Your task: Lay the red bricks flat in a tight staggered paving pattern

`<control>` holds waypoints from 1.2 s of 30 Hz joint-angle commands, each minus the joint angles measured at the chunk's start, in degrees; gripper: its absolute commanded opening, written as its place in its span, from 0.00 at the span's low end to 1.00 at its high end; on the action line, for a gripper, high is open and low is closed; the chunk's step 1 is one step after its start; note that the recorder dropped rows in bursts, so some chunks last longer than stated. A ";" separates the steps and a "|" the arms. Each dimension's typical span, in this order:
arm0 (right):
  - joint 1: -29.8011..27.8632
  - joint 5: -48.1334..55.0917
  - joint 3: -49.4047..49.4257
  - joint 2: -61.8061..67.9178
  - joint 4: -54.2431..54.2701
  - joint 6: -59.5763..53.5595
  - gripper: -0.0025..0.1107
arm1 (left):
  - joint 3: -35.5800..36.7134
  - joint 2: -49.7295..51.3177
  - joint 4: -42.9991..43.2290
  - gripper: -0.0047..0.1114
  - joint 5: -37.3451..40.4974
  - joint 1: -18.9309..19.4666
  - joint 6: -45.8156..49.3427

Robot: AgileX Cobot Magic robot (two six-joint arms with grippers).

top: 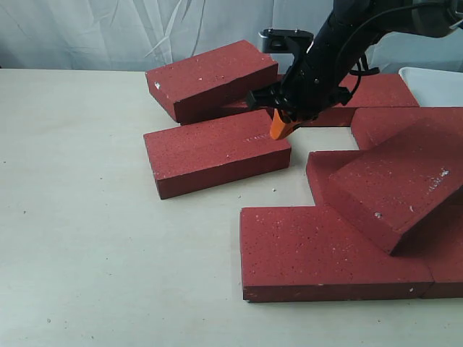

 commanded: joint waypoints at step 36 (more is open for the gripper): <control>-0.17 -2.20 -0.26 -0.12 3.03 -0.37 0.01 | -44.66 78.62 -5.97 0.04 60.43 -0.32 24.67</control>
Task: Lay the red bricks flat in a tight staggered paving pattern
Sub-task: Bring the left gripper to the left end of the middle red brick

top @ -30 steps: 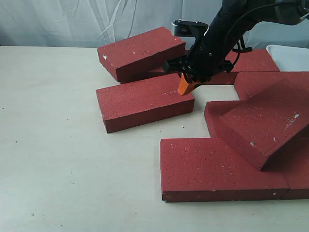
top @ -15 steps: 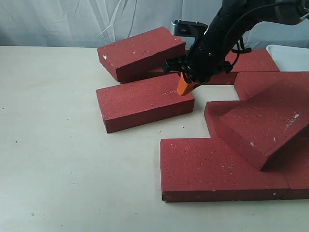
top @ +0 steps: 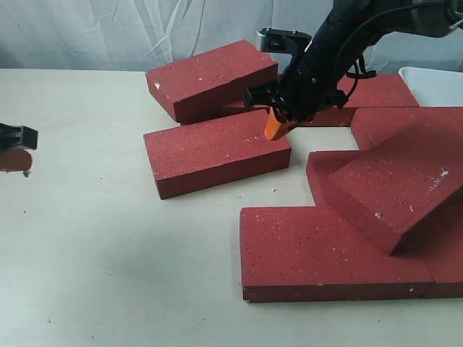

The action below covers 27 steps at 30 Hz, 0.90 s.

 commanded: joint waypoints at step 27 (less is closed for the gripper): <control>-0.17 -12.72 -0.26 -0.12 -2.07 -0.61 0.01 | -14.13 36.38 -3.08 0.04 -17.96 -27.83 2.86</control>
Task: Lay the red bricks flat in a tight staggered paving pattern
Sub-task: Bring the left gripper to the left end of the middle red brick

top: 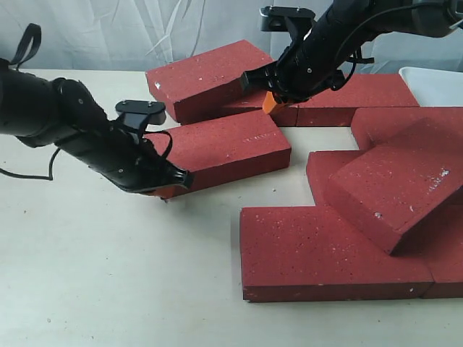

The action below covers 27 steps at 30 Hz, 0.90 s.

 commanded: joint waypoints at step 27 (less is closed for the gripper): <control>-0.17 1.96 -0.26 -0.12 2.52 -0.26 0.01 | -0.92 -13.03 25.16 0.04 -2.19 2.53 -1.81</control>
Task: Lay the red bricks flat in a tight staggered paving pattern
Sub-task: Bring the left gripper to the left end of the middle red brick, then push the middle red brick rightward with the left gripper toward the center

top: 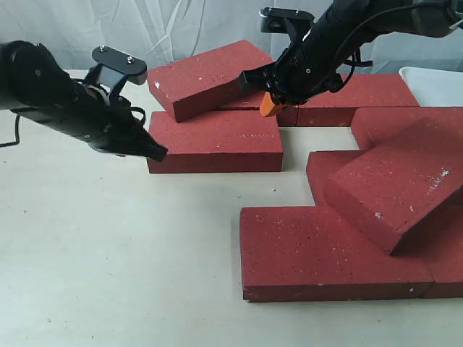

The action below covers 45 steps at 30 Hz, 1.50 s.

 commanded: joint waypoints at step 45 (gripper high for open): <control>-0.17 3.84 -0.26 -0.12 -1.26 -0.23 0.01 | -3.26 16.90 4.96 0.04 -23.96 1.12 -23.86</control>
